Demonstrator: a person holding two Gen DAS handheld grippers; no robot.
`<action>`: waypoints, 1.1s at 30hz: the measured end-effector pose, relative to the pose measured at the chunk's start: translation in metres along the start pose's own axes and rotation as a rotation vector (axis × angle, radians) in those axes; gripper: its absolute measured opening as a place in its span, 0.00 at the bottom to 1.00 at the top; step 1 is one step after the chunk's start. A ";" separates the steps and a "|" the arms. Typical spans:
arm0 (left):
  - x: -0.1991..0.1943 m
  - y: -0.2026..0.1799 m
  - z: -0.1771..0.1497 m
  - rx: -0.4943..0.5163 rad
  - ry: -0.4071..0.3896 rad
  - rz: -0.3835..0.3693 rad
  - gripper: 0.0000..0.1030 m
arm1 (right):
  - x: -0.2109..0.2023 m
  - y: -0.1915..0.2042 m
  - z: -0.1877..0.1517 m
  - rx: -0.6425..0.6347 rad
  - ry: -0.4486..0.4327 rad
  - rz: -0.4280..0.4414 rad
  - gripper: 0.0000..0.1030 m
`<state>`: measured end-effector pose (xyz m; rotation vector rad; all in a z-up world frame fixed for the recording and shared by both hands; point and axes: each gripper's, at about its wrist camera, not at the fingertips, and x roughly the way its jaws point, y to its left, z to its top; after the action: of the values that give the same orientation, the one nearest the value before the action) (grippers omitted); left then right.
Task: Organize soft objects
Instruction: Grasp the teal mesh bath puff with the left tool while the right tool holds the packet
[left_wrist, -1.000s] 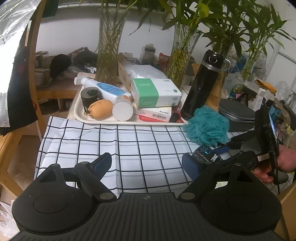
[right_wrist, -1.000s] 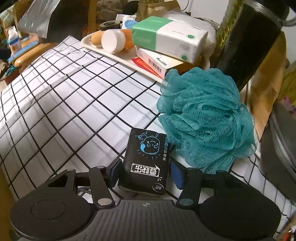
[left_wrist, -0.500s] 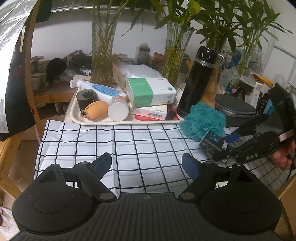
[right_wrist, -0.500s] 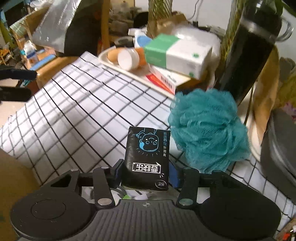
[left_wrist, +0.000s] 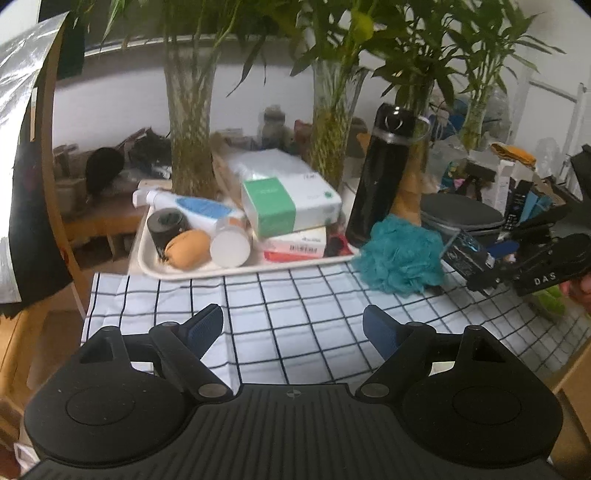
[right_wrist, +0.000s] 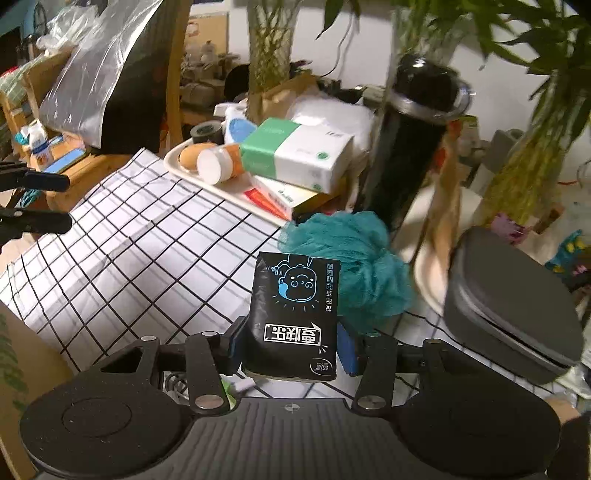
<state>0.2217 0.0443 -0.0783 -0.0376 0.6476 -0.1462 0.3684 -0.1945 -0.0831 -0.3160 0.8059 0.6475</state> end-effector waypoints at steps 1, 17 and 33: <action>0.000 0.000 0.001 -0.006 -0.003 -0.011 0.81 | -0.004 -0.001 -0.002 0.007 -0.002 -0.005 0.51; 0.024 -0.026 0.011 0.155 -0.025 -0.104 0.81 | -0.057 -0.010 -0.046 0.060 -0.032 -0.103 0.51; 0.039 -0.052 0.064 0.166 0.089 -0.101 0.81 | -0.092 -0.023 -0.073 0.191 -0.030 -0.231 0.51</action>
<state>0.2845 -0.0133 -0.0467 0.0963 0.7205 -0.2999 0.2944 -0.2859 -0.0613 -0.2201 0.7825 0.3555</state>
